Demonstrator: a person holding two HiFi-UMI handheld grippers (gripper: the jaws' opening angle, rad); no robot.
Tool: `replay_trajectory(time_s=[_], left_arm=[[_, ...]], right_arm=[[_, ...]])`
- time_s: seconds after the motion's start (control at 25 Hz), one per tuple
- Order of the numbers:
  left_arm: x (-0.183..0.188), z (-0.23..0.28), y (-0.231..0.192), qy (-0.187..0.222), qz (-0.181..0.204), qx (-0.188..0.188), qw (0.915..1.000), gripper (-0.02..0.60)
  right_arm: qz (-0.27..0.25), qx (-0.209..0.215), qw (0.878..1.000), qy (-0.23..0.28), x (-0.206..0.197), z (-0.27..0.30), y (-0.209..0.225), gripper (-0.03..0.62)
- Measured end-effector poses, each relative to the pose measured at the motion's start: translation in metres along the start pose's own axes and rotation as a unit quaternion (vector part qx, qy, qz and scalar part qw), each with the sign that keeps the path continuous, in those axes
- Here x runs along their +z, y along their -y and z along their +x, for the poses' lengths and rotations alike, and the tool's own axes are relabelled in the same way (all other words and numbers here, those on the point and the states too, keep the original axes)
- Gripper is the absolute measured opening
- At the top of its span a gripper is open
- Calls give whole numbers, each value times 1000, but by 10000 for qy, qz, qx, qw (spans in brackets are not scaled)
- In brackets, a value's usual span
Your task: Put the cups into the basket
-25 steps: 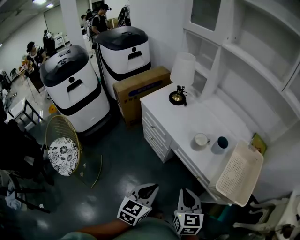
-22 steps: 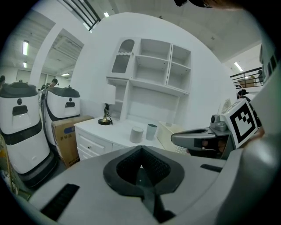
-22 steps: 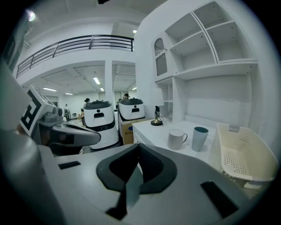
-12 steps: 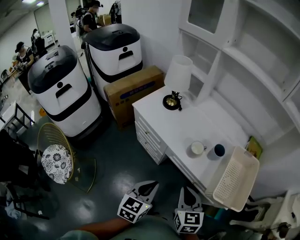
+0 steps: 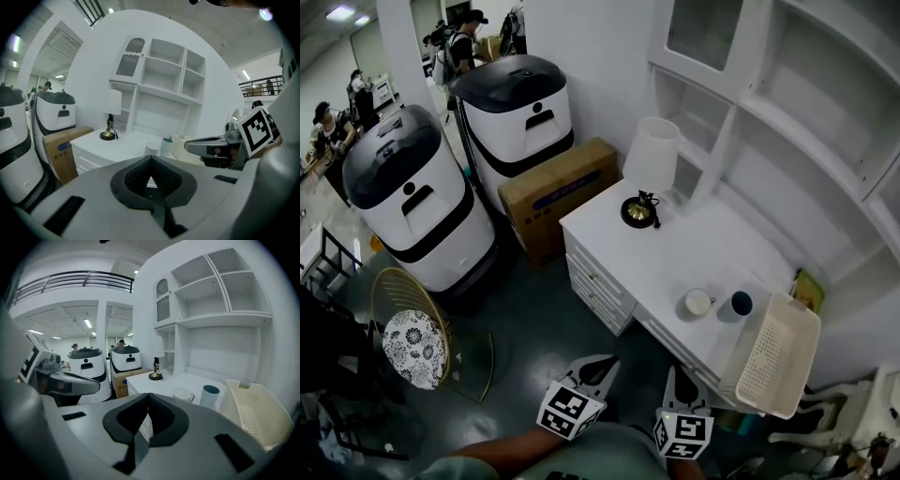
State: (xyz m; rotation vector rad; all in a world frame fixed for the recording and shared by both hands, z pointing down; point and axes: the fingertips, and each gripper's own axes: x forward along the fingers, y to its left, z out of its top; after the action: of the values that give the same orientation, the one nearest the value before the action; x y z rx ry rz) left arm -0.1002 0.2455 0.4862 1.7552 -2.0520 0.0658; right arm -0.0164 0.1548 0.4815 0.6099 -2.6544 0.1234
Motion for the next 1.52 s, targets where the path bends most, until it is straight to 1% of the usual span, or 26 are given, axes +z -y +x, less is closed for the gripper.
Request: replay_trajectory(time_s=[0.28, 0.52, 0.68, 0.84, 1.04, 1.32, 1.52], left_arm=[[4, -1, -22, 22, 110, -226, 9997, 6], [8, 5, -25, 75, 70, -404, 9991, 6], [8, 18, -24, 23, 18, -467, 9989, 6], [12, 33, -29, -75, 30, -401, 9992, 6], [21, 53, -31, -142, 56, -283, 9995, 6], [34, 85, -33, -232, 132, -251, 9993, 6], [43, 105, -32, -269, 206, -234, 9992, 6]], right_arm=[[61, -318, 9994, 94, 6, 9, -12, 15], [42, -541, 9985, 17, 6, 8, -8, 14], [86, -554, 9984, -16, 10, 14, -1, 14], [93, -521, 9985, -137, 5, 29, 13, 15], [131, -409, 9989, -189, 10, 47, 30, 15], [209, -406, 9986, -266, 14, 71, 59, 15], [173, -469, 9983, -299, 17, 85, 81, 15]])
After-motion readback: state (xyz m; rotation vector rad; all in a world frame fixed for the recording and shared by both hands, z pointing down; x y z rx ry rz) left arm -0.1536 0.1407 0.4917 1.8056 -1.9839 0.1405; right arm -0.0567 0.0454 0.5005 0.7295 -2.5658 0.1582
